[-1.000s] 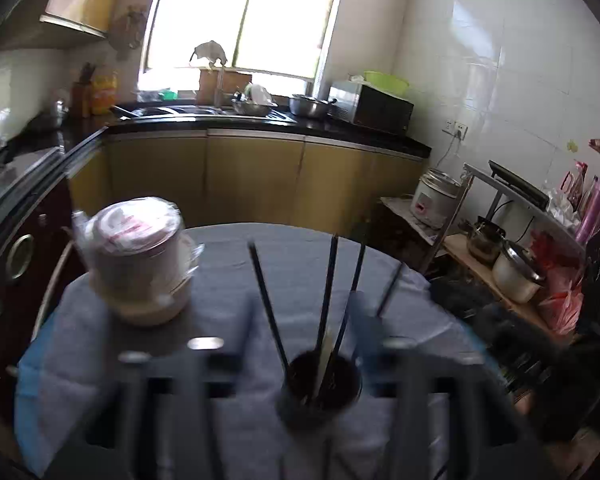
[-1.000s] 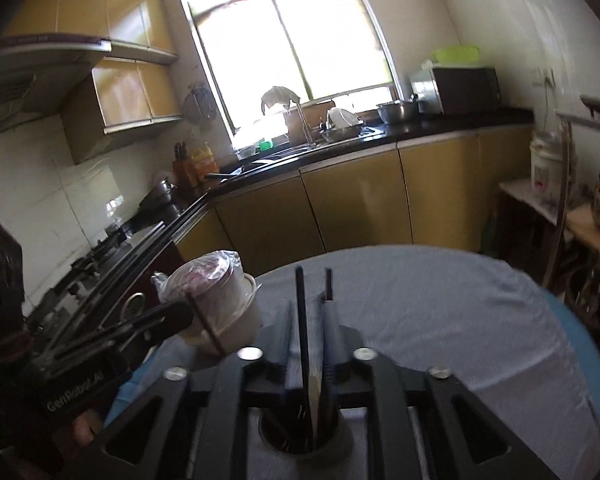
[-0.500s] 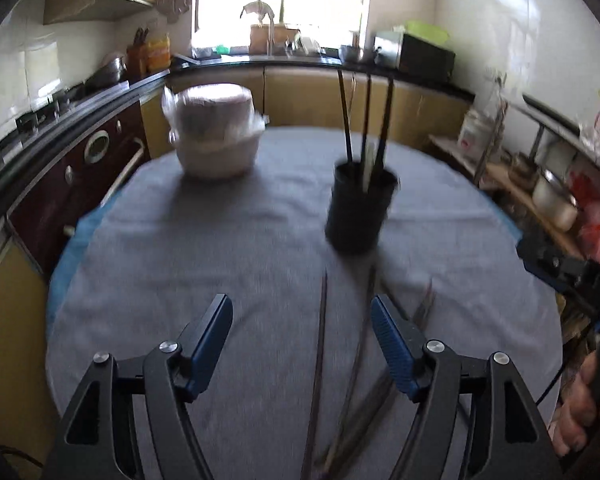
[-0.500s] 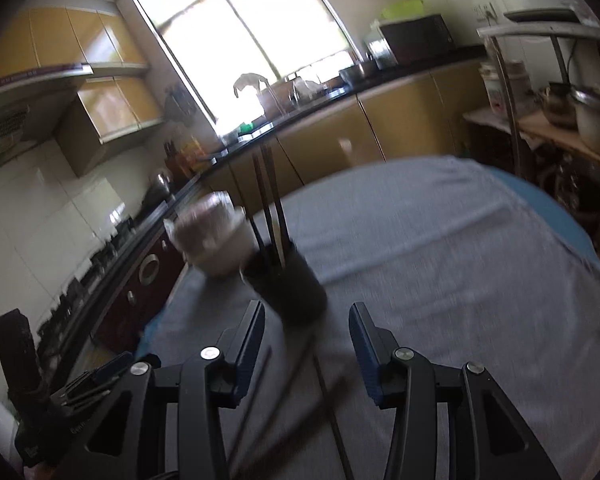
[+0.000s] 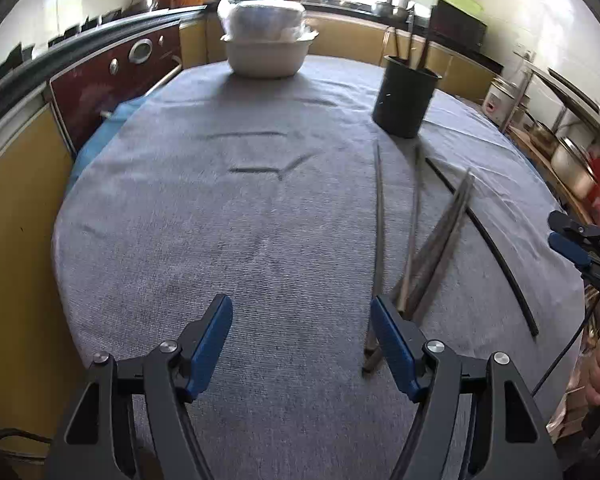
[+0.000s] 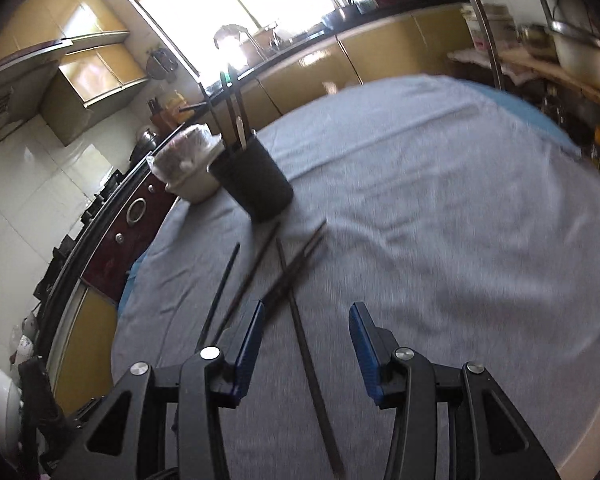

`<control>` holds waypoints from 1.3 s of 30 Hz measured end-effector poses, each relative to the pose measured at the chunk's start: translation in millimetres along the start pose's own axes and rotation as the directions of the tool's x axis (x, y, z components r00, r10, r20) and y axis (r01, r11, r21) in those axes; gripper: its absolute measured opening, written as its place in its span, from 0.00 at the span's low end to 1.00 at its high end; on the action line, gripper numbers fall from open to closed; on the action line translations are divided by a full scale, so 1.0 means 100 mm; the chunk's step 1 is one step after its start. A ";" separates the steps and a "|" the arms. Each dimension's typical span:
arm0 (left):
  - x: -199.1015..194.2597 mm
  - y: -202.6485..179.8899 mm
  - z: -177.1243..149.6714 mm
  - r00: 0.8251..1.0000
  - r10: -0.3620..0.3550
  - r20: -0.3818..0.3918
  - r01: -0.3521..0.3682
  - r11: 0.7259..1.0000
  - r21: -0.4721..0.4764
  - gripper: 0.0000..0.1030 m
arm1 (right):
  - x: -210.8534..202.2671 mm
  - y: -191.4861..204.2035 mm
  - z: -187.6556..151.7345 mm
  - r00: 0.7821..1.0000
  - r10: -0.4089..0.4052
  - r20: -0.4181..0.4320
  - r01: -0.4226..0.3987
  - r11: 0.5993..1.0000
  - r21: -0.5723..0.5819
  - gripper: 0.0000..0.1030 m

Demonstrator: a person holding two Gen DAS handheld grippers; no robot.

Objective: Organize utensils

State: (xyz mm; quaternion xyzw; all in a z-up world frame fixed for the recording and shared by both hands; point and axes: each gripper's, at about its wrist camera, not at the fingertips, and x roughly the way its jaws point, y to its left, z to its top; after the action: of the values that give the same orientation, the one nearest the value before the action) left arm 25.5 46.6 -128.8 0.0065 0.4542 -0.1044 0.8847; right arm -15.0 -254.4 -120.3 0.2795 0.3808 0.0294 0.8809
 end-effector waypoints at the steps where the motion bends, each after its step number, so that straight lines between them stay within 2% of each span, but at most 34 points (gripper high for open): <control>1: -0.02 -0.03 -0.01 1.000 -0.002 0.009 0.002 1.000 0.015 0.70 | 0.01 0.02 -0.02 1.000 0.004 -0.004 -0.004 1.000 -0.002 0.45; 8: 0.00 -0.12 -0.03 0.999 -0.053 0.000 0.053 0.998 0.023 0.70 | 0.02 0.14 -0.19 0.999 0.034 -0.031 -0.035 0.999 -0.037 0.45; 21: 0.09 -0.17 -0.09 0.998 -0.059 -0.025 0.060 0.997 0.042 0.70 | 0.14 0.09 -0.26 0.997 0.044 -0.069 -0.044 0.999 -0.009 0.45; 39: 0.11 -0.25 -0.10 0.999 0.049 -0.013 -0.047 0.993 0.107 0.70 | 0.25 0.09 -0.32 0.994 0.040 -0.103 -0.039 0.999 0.009 0.45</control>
State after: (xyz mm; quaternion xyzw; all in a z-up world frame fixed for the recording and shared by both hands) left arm 19.0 21.3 -141.7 0.0656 0.4548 -0.1071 0.8817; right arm -17.5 -225.2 -149.9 0.2880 0.4201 0.0599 0.8585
